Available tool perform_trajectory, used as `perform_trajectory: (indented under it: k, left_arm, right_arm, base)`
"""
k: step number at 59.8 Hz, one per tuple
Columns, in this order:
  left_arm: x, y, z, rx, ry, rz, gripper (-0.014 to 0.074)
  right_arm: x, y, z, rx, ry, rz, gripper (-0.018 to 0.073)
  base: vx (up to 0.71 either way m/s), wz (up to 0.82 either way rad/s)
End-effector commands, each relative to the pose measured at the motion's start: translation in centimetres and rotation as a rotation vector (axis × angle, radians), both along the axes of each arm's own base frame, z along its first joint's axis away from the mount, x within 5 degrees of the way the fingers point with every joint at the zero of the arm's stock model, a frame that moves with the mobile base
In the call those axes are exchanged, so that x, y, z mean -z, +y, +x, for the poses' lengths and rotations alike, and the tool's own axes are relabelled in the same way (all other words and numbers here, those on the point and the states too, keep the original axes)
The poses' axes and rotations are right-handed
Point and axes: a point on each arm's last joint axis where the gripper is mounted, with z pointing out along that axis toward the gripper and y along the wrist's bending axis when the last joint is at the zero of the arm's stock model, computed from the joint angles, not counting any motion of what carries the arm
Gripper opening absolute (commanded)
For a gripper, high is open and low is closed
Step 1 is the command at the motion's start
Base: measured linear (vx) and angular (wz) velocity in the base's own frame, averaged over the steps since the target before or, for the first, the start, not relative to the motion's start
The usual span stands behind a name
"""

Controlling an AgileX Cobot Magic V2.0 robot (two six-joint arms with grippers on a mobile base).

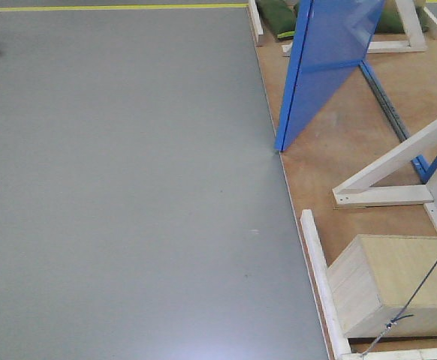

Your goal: Move to blue door and open it

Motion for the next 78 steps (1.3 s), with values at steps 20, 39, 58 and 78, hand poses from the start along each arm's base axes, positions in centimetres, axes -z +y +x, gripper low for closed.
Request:
perform_trajectory:
  k: [20,39,58,78]
  left_arm:
    - [-0.64,-0.04,-0.01,0.007,-0.092,-0.005,0.0070]
    - [-0.64,-0.04,-0.01,0.007,-0.092,-0.005,0.0070]
    - [-0.64,-0.04,-0.01,0.007,-0.092,-0.005,0.0070]
    - [-0.64,-0.04,-0.01,0.007,-0.092,-0.005,0.0070]
  right_arm:
    - [-0.14,-0.16,-0.13,0.020,-0.079,-0.007,-0.0008]
    - [-0.14,-0.16,-0.13,0.020,-0.079,-0.007,-0.0008]
    - [-0.14,-0.16,-0.13,0.020,-0.079,-0.007,-0.0008]
    - [-0.14,-0.16,-0.13,0.020,-0.079,-0.007,-0.0008]
  base:
    - [0.18,-0.01]
    - [0.24,0.19]
    - [0.31,0.13]
    - [0.40,-0.06]
